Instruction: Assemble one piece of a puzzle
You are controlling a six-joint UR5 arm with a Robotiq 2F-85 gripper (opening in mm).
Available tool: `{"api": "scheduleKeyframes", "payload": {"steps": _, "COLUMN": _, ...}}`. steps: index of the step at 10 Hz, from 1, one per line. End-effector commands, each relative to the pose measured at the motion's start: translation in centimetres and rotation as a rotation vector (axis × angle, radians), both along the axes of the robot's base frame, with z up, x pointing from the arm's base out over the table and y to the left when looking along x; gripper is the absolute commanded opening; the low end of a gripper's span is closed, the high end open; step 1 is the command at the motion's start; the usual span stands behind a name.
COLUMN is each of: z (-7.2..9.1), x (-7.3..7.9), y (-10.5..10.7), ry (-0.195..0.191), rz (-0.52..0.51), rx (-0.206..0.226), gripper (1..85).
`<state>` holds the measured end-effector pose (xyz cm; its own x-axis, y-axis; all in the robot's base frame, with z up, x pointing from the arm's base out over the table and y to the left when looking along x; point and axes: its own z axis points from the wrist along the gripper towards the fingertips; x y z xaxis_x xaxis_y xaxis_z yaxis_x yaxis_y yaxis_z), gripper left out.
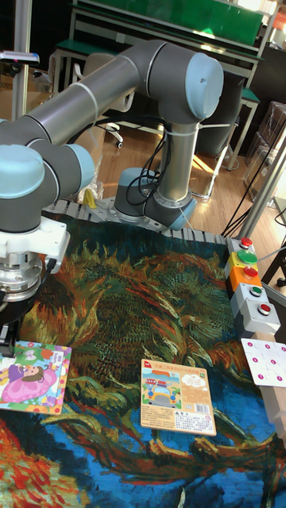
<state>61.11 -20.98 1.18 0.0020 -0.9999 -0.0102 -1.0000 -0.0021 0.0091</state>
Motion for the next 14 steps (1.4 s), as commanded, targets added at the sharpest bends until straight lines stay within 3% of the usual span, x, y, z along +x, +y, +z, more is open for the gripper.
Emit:
{"api": "scheduleKeyframes", "payload": {"steps": 1, "z": 0.61, "x": 0.16, "y": -0.16, "ry": -0.002, "rz": -0.009, "rx": 0.009, "gripper": 39.0}}
{"api": "scheduleKeyframes", "payload": {"steps": 3, "z": 0.76, "x": 0.2, "y": -0.29, "ry": -0.003, "rz": -0.017, "rx": 0.014, "gripper": 38.0}}
{"api": "scheduleKeyframes", "payload": {"steps": 4, "z": 0.75, "x": 0.22, "y": -0.33, "ry": -0.005, "rz": -0.023, "rx": 0.014, "gripper": 33.3}}
{"api": "scheduleKeyframes", "payload": {"steps": 5, "z": 0.73, "x": 0.34, "y": -0.46, "ry": -0.01, "rz": -0.041, "rx": 0.013, "gripper": 12.0}}
{"api": "scheduleKeyframes", "payload": {"steps": 6, "z": 0.52, "x": 0.38, "y": -0.57, "ry": -0.012, "rz": -0.051, "rx": 0.016, "gripper": 1.3}}
{"api": "scheduleKeyframes", "payload": {"steps": 14, "z": -0.03, "x": 0.24, "y": -0.98, "ry": 0.001, "rz": -0.026, "rx": 0.003, "gripper": 1.3}}
